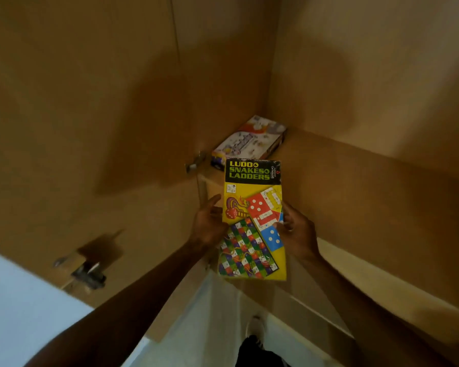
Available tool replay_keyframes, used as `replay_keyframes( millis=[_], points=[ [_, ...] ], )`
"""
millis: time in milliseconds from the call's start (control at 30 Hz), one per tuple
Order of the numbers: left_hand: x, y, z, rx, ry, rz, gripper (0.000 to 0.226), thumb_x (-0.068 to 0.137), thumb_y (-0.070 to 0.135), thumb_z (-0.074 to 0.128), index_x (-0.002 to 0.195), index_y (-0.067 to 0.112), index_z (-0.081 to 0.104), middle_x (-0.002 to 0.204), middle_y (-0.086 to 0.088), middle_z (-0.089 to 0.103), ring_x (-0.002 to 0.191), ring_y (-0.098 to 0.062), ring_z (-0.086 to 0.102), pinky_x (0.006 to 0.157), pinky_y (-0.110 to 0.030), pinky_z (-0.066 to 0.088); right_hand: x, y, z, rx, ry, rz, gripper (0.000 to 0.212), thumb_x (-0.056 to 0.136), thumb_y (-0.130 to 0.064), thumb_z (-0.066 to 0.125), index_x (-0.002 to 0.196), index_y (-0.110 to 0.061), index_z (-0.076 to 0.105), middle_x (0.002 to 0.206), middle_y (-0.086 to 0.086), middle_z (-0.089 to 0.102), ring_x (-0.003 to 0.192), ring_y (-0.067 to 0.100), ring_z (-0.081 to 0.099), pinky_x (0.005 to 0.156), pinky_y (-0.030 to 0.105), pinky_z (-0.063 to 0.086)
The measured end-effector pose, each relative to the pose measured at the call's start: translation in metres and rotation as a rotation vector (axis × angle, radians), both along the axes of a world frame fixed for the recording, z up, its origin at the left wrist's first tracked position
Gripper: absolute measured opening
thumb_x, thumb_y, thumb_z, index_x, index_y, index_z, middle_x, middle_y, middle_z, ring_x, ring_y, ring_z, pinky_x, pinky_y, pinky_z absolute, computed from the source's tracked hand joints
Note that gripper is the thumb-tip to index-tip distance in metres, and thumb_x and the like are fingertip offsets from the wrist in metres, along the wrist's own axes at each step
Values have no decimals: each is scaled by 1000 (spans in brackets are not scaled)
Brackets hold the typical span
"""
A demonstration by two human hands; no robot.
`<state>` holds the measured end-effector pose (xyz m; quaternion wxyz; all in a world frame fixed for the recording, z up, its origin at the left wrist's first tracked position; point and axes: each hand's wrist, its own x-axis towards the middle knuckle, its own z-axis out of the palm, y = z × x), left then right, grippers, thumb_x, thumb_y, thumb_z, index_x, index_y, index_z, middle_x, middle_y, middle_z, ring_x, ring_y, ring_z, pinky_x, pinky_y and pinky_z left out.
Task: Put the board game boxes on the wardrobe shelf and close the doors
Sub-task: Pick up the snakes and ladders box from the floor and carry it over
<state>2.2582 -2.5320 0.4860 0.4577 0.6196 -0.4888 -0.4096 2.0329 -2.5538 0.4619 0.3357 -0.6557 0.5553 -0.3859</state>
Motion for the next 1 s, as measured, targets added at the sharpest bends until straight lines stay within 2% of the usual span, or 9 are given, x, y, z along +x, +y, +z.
replay_keyframes(
  millis=[133,233,400,567,633,733,833,900,1000],
  points=[
    [-3,-91,16,17,-60,56,62,72,22,85,126,21,54,105,-4,67,98,-25,66,77,-47,59,-2,-99,11,27,40,-10,33,89,-12,65,121,-17,61,115,4,71,101,17,69,83,43,59],
    [-10,-150,30,27,-120,18,48,77,8,78,119,18,57,111,-5,64,104,-24,63,82,-37,56,-2,-163,20,50,82,2,26,88,-13,66,114,-14,64,113,6,71,101,21,68,83,42,59],
    [-7,-207,47,124,-92,-288,74,63,-1,87,128,17,56,119,9,58,119,-13,59,87,-29,56,1,-234,35,53,148,-17,18,86,-13,68,104,-14,67,112,6,70,101,21,67,84,34,57],
    [13,-246,54,230,-738,-636,125,49,36,95,150,40,21,154,-1,14,142,-25,16,120,-46,21,3,-264,33,28,129,10,19,85,-8,70,104,-7,68,111,10,70,102,23,67,81,28,54],
    [16,-256,52,199,-740,-617,127,45,35,97,150,39,25,155,-2,12,145,-28,15,120,-40,23,3,-268,30,36,88,31,19,84,-7,70,103,-5,68,110,12,70,101,23,67,81,29,54],
    [21,-259,57,117,-639,-471,108,50,20,96,143,25,43,155,-5,22,143,-23,23,109,-21,29,5,-272,31,54,45,43,21,82,-10,73,102,-9,69,110,10,69,102,23,66,88,35,55],
    [33,-254,57,-28,-734,-326,74,58,26,92,125,23,62,135,-5,48,126,-21,44,106,-33,41,11,-274,35,18,55,105,27,79,-17,78,104,-11,69,109,4,67,100,15,62,83,23,49],
    [38,-247,49,-83,-767,-217,49,63,29,89,109,27,72,114,4,60,106,-14,59,91,-38,53,17,-273,36,9,93,172,36,75,-23,81,107,-13,69,111,-2,59,102,8,54,79,14,42],
    [35,-238,32,-161,-814,-91,30,72,28,82,101,28,74,108,7,69,101,-12,64,82,-37,56,24,-271,31,23,121,286,50,66,-28,88,110,-16,67,127,-1,46,117,9,44,91,19,41]
  ],
)
